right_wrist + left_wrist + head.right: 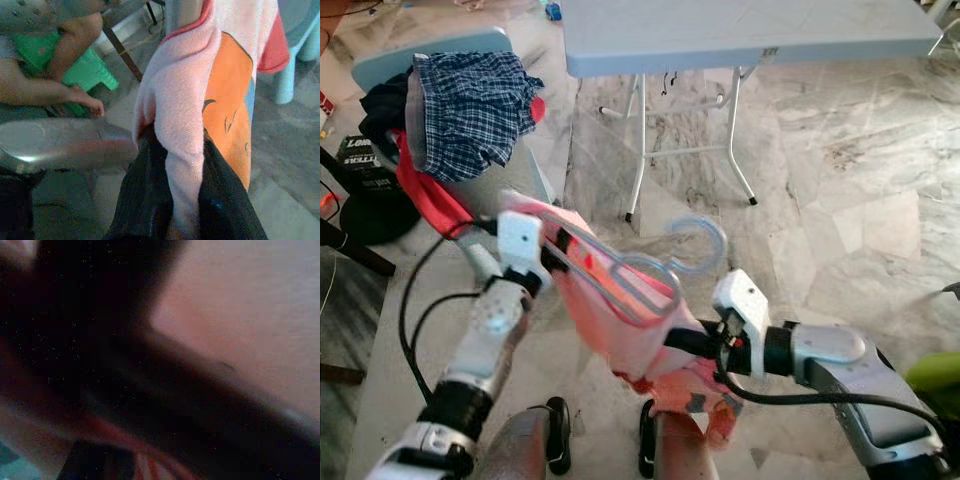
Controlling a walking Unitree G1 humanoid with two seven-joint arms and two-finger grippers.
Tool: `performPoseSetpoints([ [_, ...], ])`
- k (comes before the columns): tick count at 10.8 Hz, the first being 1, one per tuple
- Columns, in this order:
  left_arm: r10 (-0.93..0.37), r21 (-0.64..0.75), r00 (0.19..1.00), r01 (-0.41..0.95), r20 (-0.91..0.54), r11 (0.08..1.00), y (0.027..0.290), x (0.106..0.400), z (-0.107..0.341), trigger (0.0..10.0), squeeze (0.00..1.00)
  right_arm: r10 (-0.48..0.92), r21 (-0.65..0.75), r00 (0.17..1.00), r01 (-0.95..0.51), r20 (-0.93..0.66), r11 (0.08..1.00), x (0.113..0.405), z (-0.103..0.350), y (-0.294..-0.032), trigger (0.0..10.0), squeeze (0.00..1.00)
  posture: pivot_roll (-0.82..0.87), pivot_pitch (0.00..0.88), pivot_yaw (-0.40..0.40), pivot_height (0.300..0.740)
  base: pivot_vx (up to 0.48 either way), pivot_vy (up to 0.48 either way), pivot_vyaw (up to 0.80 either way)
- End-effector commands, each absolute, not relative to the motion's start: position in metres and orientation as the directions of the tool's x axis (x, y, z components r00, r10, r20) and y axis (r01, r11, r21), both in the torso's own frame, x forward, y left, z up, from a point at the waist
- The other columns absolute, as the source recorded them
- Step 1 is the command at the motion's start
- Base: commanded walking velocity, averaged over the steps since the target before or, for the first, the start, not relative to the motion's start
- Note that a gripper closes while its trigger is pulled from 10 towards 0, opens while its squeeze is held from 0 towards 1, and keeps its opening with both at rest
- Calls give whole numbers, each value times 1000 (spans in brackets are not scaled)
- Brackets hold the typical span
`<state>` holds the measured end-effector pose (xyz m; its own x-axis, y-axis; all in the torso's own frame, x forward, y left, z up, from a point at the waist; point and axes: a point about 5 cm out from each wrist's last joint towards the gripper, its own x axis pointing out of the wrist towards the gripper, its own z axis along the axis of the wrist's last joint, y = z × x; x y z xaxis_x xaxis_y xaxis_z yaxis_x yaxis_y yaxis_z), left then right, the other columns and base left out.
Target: Hang hanger
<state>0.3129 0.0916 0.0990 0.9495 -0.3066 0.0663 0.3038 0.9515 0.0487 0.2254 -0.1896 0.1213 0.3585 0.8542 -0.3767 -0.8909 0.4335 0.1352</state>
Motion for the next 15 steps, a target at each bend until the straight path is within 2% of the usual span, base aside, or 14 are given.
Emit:
performPoseSetpoints([
  [1,-340,50,938,337,66,940,85,309,100,0,0,846,121,358,-893,-395,434,226,119,-191,10000,0,-90,225,-46,740,0,0,0],
  [3,-359,55,932,357,47,933,82,308,97,0,0,829,67,429,-874,-357,481,238,123,-190,10000,0,-90,223,-48,740,0,0,0],
  [8,-348,53,936,345,56,937,85,308,101,0,0,816,35,466,-862,-342,506,244,124,-190,10000,0,-92,226,-43,740,0,0,0],
  [9,-353,53,934,350,58,935,83,308,102,0,0,789,-10,505,-844,-351,536,250,123,-192,10000,0,-91,226,-43,740,0,0,0],
  [10,-357,55,932,354,62,934,82,308,104,0,0,724,-87,592,-792,-354,605,263,123,-195,10000,0,-91,228,-42,740,0,0,0],
  [11,-362,58,929,359,72,932,81,307,107,0,0,682,-128,638,-757,-358,641,271,123,-200,10000,0,-89,229,-42,740,0,0,0],
  [12,-372,69,924,367,87,928,82,307,113,0,0,583,-219,710,-689,-394,690,282,121,-216,10000,0,-84,232,-43,740,0,0,0],
  [13,-366,69,926,361,95,930,85,307,116,0,0,535,-266,742,-655,-405,707,287,120,-226,10000,0,-84,232,-43,740,0,0,0],
  [15,-295,68,941,288,168,955,102,313,137,0,0,565,-301,680,-723,-467,622,273,114,-241,10000,0,-80,239,-46,740,0,0,0],
])
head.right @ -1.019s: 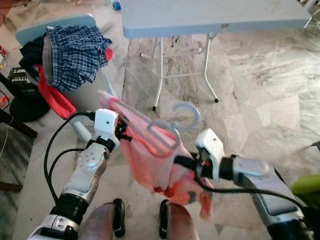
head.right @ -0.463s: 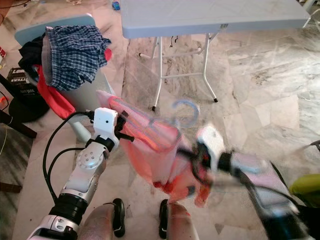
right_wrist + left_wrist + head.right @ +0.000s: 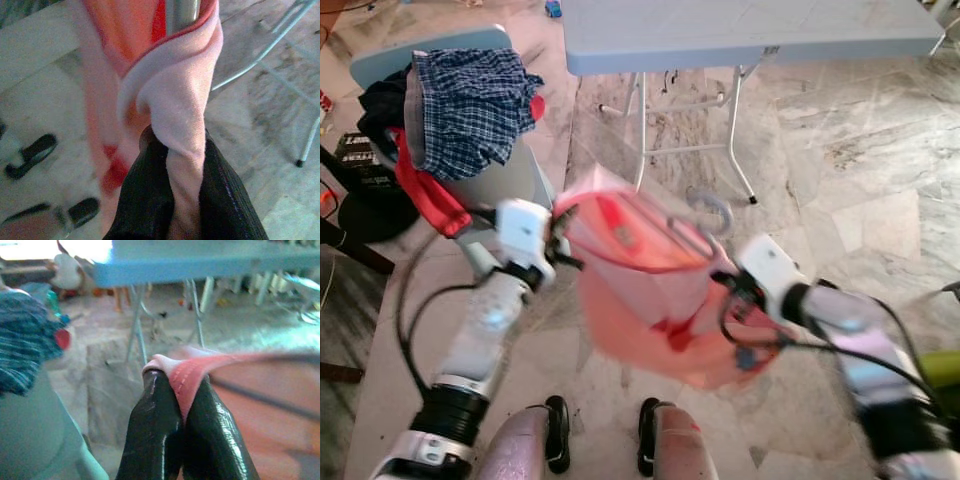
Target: Hang hanger
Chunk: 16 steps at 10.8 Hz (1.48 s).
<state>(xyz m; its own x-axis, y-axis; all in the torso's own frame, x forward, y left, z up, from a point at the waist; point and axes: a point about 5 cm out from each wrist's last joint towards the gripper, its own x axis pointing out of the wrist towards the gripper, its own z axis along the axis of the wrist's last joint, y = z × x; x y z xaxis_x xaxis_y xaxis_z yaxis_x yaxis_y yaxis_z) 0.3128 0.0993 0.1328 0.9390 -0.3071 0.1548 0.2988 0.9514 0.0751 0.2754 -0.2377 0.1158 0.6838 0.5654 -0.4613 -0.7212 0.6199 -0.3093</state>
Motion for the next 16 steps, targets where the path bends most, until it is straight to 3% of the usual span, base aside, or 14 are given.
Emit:
performPoseSetpoints([
  [1,-262,74,947,252,185,965,110,315,144,0,0,584,-292,658,-744,-475,601,268,115,-249,10000,0,-80,239,-46,740,0,0,0],
  [3,-144,69,967,132,209,989,150,326,162,0,0,631,-194,560,-810,-538,553,235,127,-289,10000,0,-85,250,-48,740,0,0,0],
  [5,-115,71,976,103,186,992,162,331,161,0,0,601,-201,600,-776,-527,598,229,142,-315,10000,0,-100,251,-44,740,0,0,0],
  [6,-112,54,980,105,162,993,161,332,157,0,0,642,-173,622,-765,-449,621,231,156,-313,10000,0,-103,252,-42,740,0,0,0],
  [7,-146,57,983,141,108,988,150,331,144,0,0,739,-80,625,-775,-251,627,238,179,-292,10000,0,-104,252,-38,740,0,0,0],
  [8,-166,44,983,163,82,986,142,329,136,0,0,813,-31,562,-825,-151,565,237,193,-273,10000,0,-103,253,-37,740,0,0,0],
  [9,-156,38,984,154,82,987,142,328,135,0,0,866,-11,474,-878,-162,478,230,196,-260,10000,0,-103,253,-37,740,0,0,0],
  [10,-120,31,986,117,115,993,151,331,143,0,0,882,23,383,-915,-275,404,217,188,-261,10000,0,-97,253,-37,740,0,0,0],
  [12,-84,27,986,81,145,996,163,335,154,0,0,753,-47,392,-899,-529,435,211,159,-281,10000,0,-96,253,-39,740,0,0,0],
  [13,-82,26,985,79,154,997,163,336,157,0,0,724,-67,391,-899,-569,433,211,154,-282,10000,0,-96,253,-39,740,0,0,0],
  [14,-84,26,983,81,161,996,162,337,159,0,0,748,-47,358,-914,-559,402,206,153,-278,10000,0,-92,252,-35,740,0,0,0],
  [16,-99,34,988,96,116,995,161,335,148,0,0,829,-39,393,-910,-397,413,213,177,-266,10000,0,-98,254,-33,740,0,0,0],
])
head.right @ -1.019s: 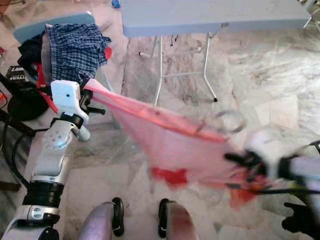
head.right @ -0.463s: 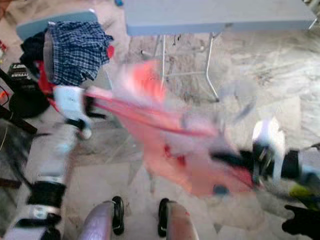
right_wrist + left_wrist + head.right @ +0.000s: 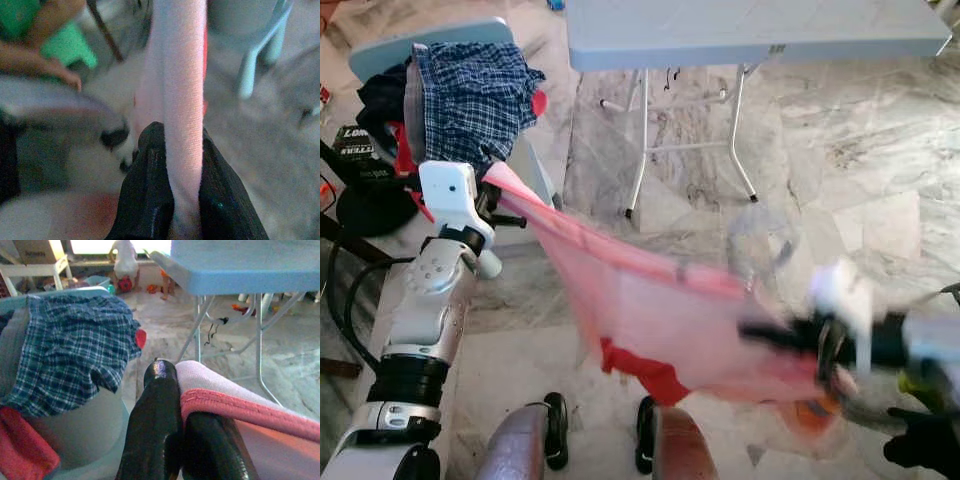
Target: Hang hanger
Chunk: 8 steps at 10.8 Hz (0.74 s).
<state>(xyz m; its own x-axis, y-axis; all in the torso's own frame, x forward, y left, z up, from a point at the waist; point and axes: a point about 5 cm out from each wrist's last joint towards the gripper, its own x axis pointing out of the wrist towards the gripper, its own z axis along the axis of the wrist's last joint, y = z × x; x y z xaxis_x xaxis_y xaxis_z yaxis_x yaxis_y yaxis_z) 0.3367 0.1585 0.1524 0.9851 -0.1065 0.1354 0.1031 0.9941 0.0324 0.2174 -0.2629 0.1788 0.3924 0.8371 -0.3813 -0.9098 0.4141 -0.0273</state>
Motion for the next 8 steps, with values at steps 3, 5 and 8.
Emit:
performPoseSetpoints([
  [3,-147,6,989,147,34,989,146,330,128,0,0,896,-40,414,-910,-159,413,227,221,-252,10000,0,-97,248,-38,740,0,0,0],
  [5,-191,-2,981,191,20,982,133,327,123,0,0,834,-72,551,-831,42,552,253,236,-239,10000,0,-92,246,-39,740,0,0,0],
  [8,-328,-5,945,328,19,945,93,319,122,0,0,539,224,753,-639,377,736,295,233,-189,10000,0,-67,242,-44,740,0,0,0],
])
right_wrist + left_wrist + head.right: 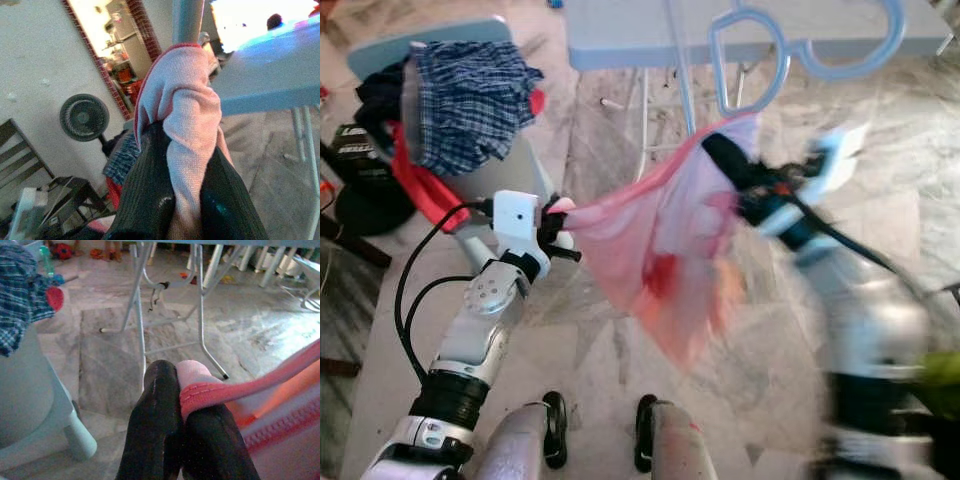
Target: Hang hanger
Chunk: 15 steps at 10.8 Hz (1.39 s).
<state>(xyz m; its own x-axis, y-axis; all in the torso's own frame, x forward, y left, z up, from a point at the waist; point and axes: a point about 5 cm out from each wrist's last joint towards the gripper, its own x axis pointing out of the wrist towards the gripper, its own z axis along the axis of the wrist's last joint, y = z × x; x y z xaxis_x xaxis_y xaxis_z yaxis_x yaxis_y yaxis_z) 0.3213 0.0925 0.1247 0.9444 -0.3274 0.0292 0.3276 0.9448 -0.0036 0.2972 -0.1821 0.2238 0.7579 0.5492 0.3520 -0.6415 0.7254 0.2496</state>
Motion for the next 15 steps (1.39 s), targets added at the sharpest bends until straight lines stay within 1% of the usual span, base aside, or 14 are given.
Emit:
performPoseSetpoints([
  [1,-368,12,930,369,-6,930,87,314,117,0,0,522,231,768,-621,371,749,298,228,-182,10000,0,-63,243,-42,740,0,0,0],
  [2,-446,68,893,449,-59,891,77,302,105,0,0,552,180,783,-610,287,772,297,211,-174,10000,0,-54,246,-41,740,0,0,0],
  [3,-503,116,860,510,-82,852,74,293,98,0,0,593,29,792,-602,145,798,294,193,-175,10000,0,-53,252,-42,740,0,0,0],
  [4,-525,129,843,536,-116,834,75,289,92,10000,1000,591,-103,806,-586,28,804,295,180,-182,10000,0,-55,257,-44,740,0,0,0],
  [5,-571,181,800,599,-185,780,76,284,81,10000,1000,596,-240,801,-591,-61,770,295,171,-191,10000,0,-57,262,-44,740,0,0,0],
  [6,-640,277,744,667,-192,691,75,278,83,10000,1000,574,-326,812,-574,-107,751,301,171,-204,10000,0,-52,267,-39,740,0,0,0],
  [7,-701,307,680,728,-215,613,76,274,85,10000,1000,544,-384,827,-553,-141,740,307,170,-215,10000,0,-48,270,-38,740,0,0,0],
  [8,-769,349,582,801,-265,486,78,264,84,10000,1000,516,-420,837,-541,-182,729,310,163,-226,10000,0,-41,277,-38,740,0,0,0],
  [9,-826,311,455,880,-332,359,84,246,83,10000,1000,505,-476,813,-581,-290,661,303,143,-233,10000,0,-35,279,-36,740,0,0,0],
  [10,-848,320,425,889,-316,327,87,240,91,10000,1000,493,-492,793,-608,-357,623,299,128,-236,10000,0,-28,287,-34,740,0,0,0],
  [12,-857,392,470,844,-212,366,89,246,114,10000,1000,530,-488,730,-683,-432,544,288,109,-237,10000,0,-18,302,-28,740,0,0,0],
  [13,-852,426,501,811,-151,402,93,252,126,10000,1000,605,-382,597,-802,-526,459,277,100,-240,10000,0,-18,305,-24,740,0,0,0],
  [14,-852,468,501,795,-150,385,101,253,127,10000,1000,662,-299,499,-866,-560,400,269,104,-246,10000,0,-22,304,-21,740,0,0,0],
  [15,-849,492,491,798,-193,350,108,252,121,10000,1000,675,-277,438,-899,-594,340,267,109,-253,10000,0,-25,304,-22,740,0,0,0],
])
